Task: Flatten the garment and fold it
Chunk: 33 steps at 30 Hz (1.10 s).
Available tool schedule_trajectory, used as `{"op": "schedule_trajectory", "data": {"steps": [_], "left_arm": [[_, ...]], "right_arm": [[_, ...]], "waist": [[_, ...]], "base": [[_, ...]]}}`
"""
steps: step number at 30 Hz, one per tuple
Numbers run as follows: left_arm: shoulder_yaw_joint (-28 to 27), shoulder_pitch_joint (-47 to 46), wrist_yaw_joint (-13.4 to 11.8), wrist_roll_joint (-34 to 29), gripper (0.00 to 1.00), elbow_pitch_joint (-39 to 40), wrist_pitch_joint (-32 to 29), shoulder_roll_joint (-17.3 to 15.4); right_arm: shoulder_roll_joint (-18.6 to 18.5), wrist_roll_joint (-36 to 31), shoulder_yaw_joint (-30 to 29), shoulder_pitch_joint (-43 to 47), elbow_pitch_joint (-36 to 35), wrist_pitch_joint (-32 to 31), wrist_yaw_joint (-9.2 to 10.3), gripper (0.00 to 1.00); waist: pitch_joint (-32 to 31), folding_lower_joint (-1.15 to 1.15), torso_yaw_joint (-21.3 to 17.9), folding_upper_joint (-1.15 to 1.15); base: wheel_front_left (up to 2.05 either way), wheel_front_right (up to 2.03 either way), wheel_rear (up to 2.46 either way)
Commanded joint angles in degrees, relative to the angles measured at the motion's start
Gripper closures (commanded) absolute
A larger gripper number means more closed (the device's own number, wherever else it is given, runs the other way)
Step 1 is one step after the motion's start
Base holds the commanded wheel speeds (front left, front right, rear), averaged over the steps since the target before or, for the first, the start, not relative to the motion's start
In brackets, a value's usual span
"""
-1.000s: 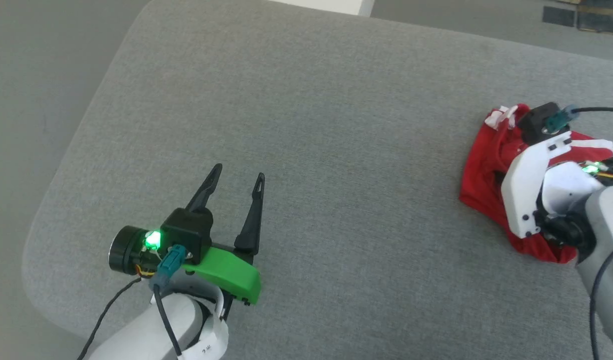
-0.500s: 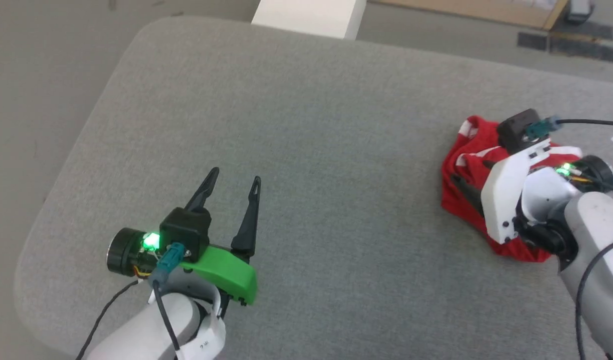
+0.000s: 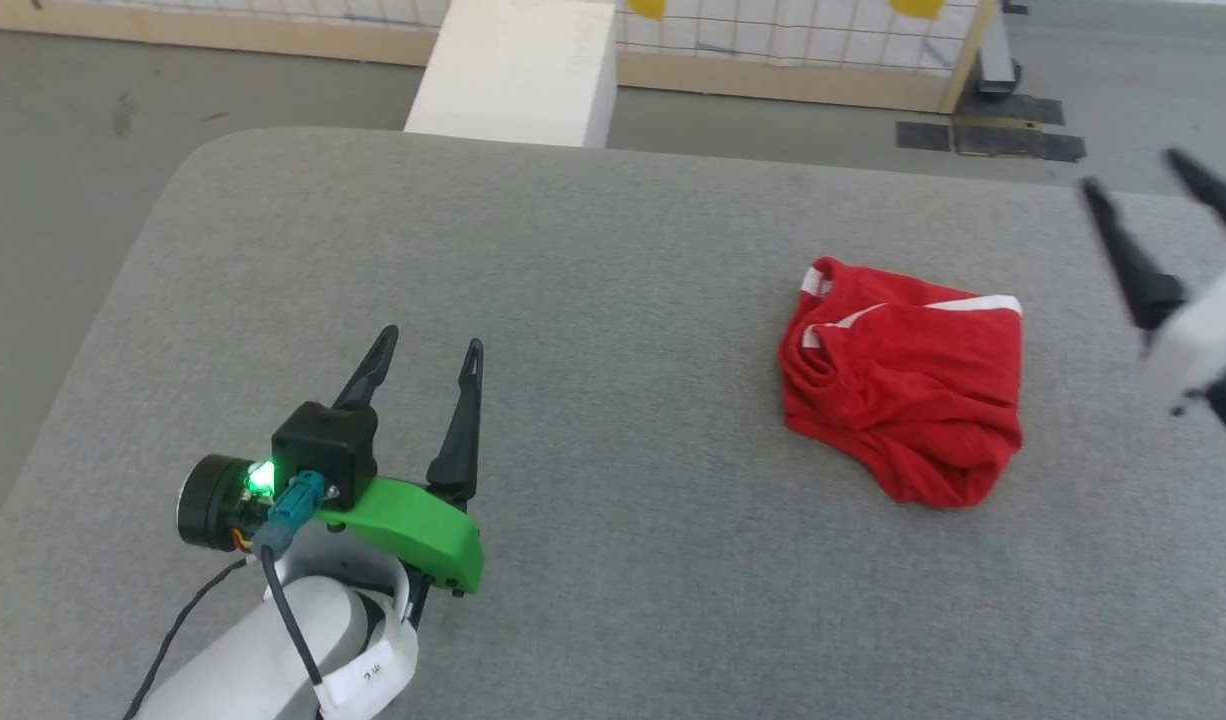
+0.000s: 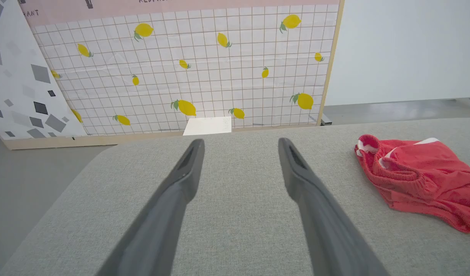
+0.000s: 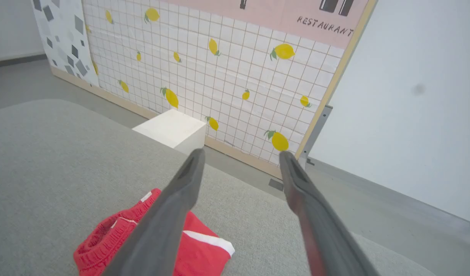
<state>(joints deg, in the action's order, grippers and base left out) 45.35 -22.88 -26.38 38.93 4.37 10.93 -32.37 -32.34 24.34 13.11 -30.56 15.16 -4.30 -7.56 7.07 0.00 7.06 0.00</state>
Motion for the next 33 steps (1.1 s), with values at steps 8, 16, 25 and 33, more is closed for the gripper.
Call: {"op": "schedule_trajectory", "data": {"steps": [8,16,25,33], "left_arm": [[-1.34,1.4,-0.48,1.99,0.0,-0.85,0.61,-0.65],[-2.42,5.17,-1.51,1.95,0.0,-1.93,2.46,-1.41],[-0.85,6.64,-1.43,-0.13,0.0,-1.73,3.04,-1.67],[-0.24,4.61,-0.97,-0.83,0.0,-1.38,2.61,-0.97]], "right_arm": [[8.3,-3.63,-12.59,14.78,-8.54,9.34,0.08,0.0],[19.07,-8.6,-18.27,27.56,-18.38,10.23,0.08,0.0],[23.09,-11.45,-19.77,31.92,-21.8,6.98,0.08,0.0],[19.23,-10.35,-18.69,28.93,-22.04,-6.56,0.08,0.0]], "waist": [[0.27,0.0,-2.78,0.0],[-0.24,0.0,-4.17,0.0],[0.03,0.0,-3.93,0.0],[3.74,0.0,-2.26,0.0]], "base": [[0.0,0.0,0.0],[0.0,0.0,0.0],[0.0,0.0,0.0],[0.0,0.0,0.0]]}}
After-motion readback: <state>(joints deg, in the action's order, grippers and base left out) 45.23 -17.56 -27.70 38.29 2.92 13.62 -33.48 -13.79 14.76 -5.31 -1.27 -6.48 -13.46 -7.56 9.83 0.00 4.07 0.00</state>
